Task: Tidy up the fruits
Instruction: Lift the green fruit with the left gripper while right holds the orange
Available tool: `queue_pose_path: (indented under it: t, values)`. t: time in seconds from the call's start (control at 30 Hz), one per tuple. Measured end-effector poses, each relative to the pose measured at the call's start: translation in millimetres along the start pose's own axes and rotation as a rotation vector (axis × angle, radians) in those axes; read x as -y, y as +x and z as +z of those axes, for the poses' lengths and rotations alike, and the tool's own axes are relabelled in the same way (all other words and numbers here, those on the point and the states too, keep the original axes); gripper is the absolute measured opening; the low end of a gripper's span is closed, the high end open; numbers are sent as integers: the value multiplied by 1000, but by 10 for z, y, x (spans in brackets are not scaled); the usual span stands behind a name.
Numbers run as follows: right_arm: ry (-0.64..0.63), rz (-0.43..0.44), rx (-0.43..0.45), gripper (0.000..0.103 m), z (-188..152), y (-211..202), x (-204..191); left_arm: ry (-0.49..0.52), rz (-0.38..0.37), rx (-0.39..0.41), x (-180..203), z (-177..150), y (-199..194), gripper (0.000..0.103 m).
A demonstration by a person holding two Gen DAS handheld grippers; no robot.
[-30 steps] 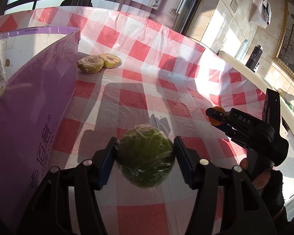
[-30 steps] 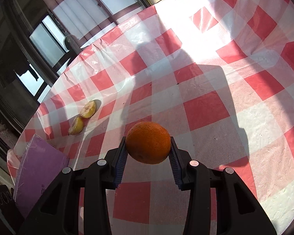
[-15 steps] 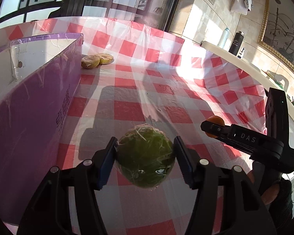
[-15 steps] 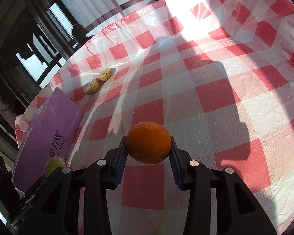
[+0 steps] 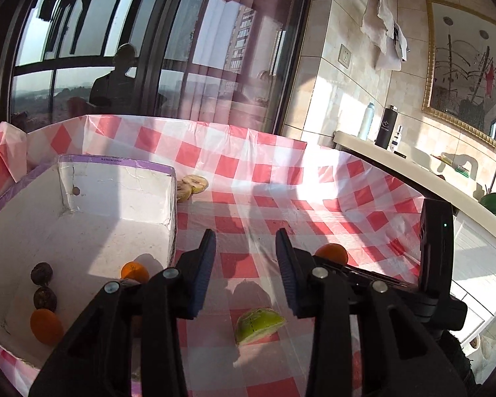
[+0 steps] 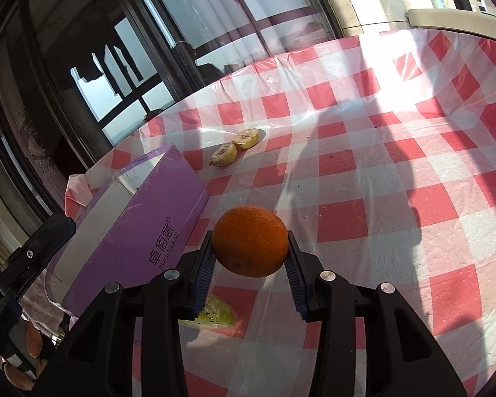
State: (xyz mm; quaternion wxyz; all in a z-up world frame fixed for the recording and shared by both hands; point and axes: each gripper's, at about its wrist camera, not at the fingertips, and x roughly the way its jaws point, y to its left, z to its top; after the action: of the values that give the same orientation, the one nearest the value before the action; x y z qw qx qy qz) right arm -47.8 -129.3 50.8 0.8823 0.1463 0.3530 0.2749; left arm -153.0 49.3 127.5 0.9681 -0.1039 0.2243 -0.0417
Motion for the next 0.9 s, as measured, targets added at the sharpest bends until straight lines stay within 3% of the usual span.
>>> queue_pose_path:
  t: [0.03,0.07,0.1,0.13,0.2,0.27,0.33,0.4,0.6,0.67,0.73,0.8,0.9]
  values:
    - [13,-3,-9,41,-18,26,28,-2,-29,-35,-2,-45,33,47]
    - [15,-13,-12,41,-41,29,56,4,-57,-64,22,-109,56,70]
    - [9,-29,-9,41,-66,15,89,27,-60,-68,76,-174,66,81]
    - [10,-46,-7,41,-80,-1,132,71,-38,-62,158,-251,81,88]
    - [42,-58,-2,41,-88,-60,264,181,19,-83,324,-371,207,88]
    - [64,-78,14,41,-77,-148,378,291,117,-107,454,-467,416,102]
    - [78,-87,31,41,-65,-232,452,399,228,-118,538,-550,644,101]
    - [78,-95,40,41,-66,-294,486,486,292,-115,605,-627,807,101]
    - [92,-98,44,42,-104,-288,572,636,238,-172,902,-901,1002,101]
    - [97,-103,39,42,-114,-272,615,602,255,-188,854,-875,1039,101]
    - [106,-101,37,42,-128,-268,656,495,258,-202,672,-769,1043,101]
    - [117,-95,39,42,-140,-274,700,381,230,-279,455,-689,1131,101]
    - [139,-81,36,42,-157,-253,747,375,170,-368,408,-682,1310,99]
